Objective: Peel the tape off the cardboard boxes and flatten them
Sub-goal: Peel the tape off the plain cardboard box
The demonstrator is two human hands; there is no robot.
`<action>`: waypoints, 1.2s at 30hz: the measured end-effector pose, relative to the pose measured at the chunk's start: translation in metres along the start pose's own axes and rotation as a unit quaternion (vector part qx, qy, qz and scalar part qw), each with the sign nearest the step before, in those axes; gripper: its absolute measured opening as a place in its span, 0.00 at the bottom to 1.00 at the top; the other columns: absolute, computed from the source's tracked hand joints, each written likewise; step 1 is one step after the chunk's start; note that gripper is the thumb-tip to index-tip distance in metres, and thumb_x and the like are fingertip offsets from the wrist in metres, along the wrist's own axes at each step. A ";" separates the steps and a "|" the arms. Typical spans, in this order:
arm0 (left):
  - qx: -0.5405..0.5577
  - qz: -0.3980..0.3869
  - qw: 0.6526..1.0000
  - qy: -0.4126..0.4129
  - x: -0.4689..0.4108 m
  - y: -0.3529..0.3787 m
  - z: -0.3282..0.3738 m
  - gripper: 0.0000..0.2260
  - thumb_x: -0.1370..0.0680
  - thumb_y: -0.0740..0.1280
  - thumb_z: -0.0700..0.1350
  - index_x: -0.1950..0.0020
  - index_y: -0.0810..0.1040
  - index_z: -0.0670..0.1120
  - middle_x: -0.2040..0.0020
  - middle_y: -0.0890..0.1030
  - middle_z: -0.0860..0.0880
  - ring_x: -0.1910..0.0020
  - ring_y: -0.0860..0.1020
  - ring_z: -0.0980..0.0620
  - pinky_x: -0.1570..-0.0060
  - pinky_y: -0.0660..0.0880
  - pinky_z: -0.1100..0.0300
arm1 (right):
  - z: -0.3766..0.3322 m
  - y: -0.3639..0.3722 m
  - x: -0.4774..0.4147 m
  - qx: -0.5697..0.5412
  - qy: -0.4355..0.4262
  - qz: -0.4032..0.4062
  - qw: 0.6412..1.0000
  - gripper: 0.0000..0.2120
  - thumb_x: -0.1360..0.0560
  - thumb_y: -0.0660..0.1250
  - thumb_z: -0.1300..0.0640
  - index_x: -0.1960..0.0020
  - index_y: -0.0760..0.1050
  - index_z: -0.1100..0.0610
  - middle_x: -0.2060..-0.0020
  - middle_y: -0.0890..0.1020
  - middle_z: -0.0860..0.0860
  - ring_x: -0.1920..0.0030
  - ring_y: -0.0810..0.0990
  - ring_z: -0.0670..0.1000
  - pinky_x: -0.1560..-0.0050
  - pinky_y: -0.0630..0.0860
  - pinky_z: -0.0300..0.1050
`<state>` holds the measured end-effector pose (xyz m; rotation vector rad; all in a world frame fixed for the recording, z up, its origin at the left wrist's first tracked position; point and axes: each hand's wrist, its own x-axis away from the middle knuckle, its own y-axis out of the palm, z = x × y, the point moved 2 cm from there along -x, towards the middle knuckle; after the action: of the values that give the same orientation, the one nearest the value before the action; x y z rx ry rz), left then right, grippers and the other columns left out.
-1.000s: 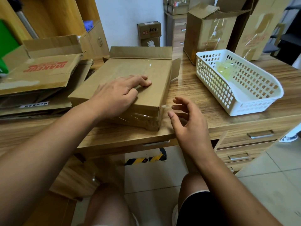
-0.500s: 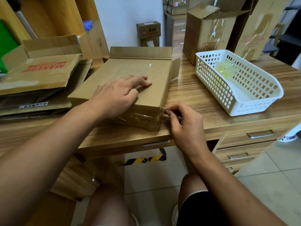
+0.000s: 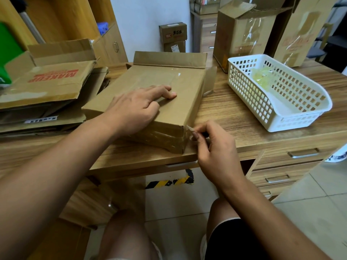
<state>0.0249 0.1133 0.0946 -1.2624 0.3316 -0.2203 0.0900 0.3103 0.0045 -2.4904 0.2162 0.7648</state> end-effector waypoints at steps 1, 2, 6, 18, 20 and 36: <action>0.001 -0.001 1.000 0.000 0.001 -0.001 0.000 0.25 0.25 0.49 0.54 0.29 0.66 0.69 0.25 0.63 0.67 0.28 0.66 0.57 0.38 0.70 0.45 | -0.002 0.000 0.002 0.002 -0.002 -0.004 1.000 0.04 0.21 0.67 0.64 0.52 0.77 0.57 0.58 0.80 0.48 0.57 0.78 0.45 0.57 0.77 0.45; 0.003 -0.004 1.000 -0.001 0.001 -0.001 0.001 0.25 0.25 0.50 0.54 0.29 0.66 0.69 0.25 0.63 0.67 0.29 0.66 0.56 0.38 0.70 0.45 | -0.003 0.000 0.003 0.005 -0.001 -0.006 1.000 0.03 0.21 0.67 0.64 0.52 0.77 0.57 0.58 0.80 0.48 0.57 0.78 0.45 0.57 0.77 0.44; 0.001 -0.008 1.000 -0.011 0.004 -0.002 0.003 0.24 0.24 0.50 0.54 0.30 0.66 0.69 0.24 0.63 0.67 0.29 0.67 0.55 0.36 0.69 0.42 | -0.006 -0.003 0.001 0.001 0.021 -0.015 1.000 0.04 0.20 0.67 0.63 0.52 0.77 0.55 0.58 0.80 0.46 0.57 0.79 0.43 0.57 0.76 0.39; 0.007 -0.002 0.999 0.046 0.013 -0.007 0.008 0.20 0.17 0.57 0.43 0.28 0.70 0.63 0.26 0.67 0.65 0.27 0.66 0.55 0.29 0.66 0.47 | 0.004 -0.016 -0.006 -0.094 0.084 -0.066 0.990 0.16 0.20 0.66 0.63 0.34 0.76 0.51 0.48 0.82 0.43 0.47 0.81 0.42 0.46 0.78 0.36; 0.007 0.004 0.999 0.054 0.014 -0.009 0.011 0.21 0.17 0.58 0.41 0.30 0.72 0.62 0.27 0.69 0.65 0.27 0.67 0.56 0.29 0.67 0.47 | 0.007 -0.017 -0.009 -0.108 0.100 -0.048 0.988 0.18 0.21 0.66 0.65 0.33 0.74 0.51 0.46 0.81 0.44 0.46 0.82 0.44 0.43 0.80 0.43; 0.018 0.004 0.998 0.065 0.016 0.004 0.044 0.17 0.15 0.54 0.55 0.26 0.69 0.59 0.31 0.72 0.61 0.35 0.70 0.58 0.43 0.67 0.59 | 0.001 0.002 -0.022 0.074 0.041 -0.087 0.993 0.02 0.21 0.69 0.55 0.49 0.80 0.52 0.55 0.80 0.45 0.52 0.78 0.47 0.49 0.79 0.50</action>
<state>0.0554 0.1483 0.1005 -1.2137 0.4432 -0.3011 0.0706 0.3087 0.0154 -2.3648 0.0799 0.5546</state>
